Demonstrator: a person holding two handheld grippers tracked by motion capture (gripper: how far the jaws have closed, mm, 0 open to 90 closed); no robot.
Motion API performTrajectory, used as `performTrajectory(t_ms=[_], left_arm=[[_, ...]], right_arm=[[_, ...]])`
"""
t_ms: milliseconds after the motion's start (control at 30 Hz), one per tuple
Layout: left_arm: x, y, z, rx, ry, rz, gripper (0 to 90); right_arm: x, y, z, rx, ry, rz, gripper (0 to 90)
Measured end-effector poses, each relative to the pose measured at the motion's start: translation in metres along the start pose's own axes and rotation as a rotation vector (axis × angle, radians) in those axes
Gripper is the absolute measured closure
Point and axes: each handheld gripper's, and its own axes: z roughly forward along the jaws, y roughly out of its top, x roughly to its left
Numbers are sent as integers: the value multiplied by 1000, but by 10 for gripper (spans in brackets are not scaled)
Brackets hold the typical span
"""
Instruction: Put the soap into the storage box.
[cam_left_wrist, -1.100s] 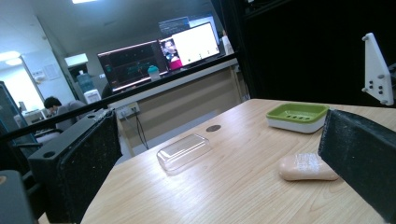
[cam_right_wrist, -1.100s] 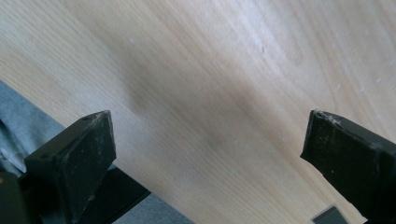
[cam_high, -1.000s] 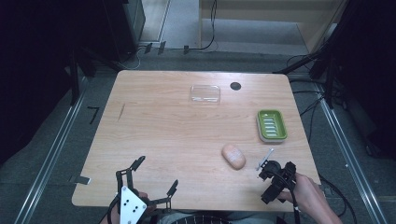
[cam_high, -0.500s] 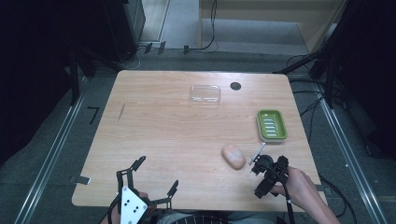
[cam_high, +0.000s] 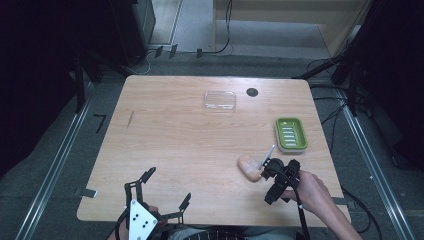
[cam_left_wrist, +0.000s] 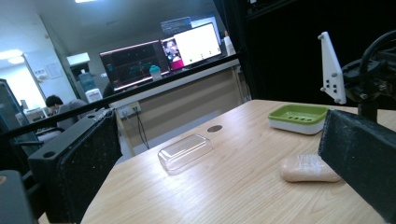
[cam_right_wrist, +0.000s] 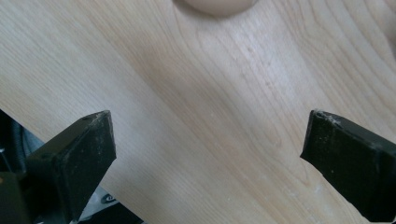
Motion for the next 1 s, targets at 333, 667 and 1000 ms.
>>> performTrajectory(t_ms=[333, 667, 1000], left_arm=[[0, 0, 0, 0, 0, 0, 0], [0, 0, 0, -1, 2, -2, 0], [0, 0, 0, -1, 0, -2, 0]], right_arm=[[0, 20, -4, 0, 13, -15, 30], [-1, 39, -7, -2, 25, -30, 33], [-1, 53, -7, 6, 39, -28, 33]])
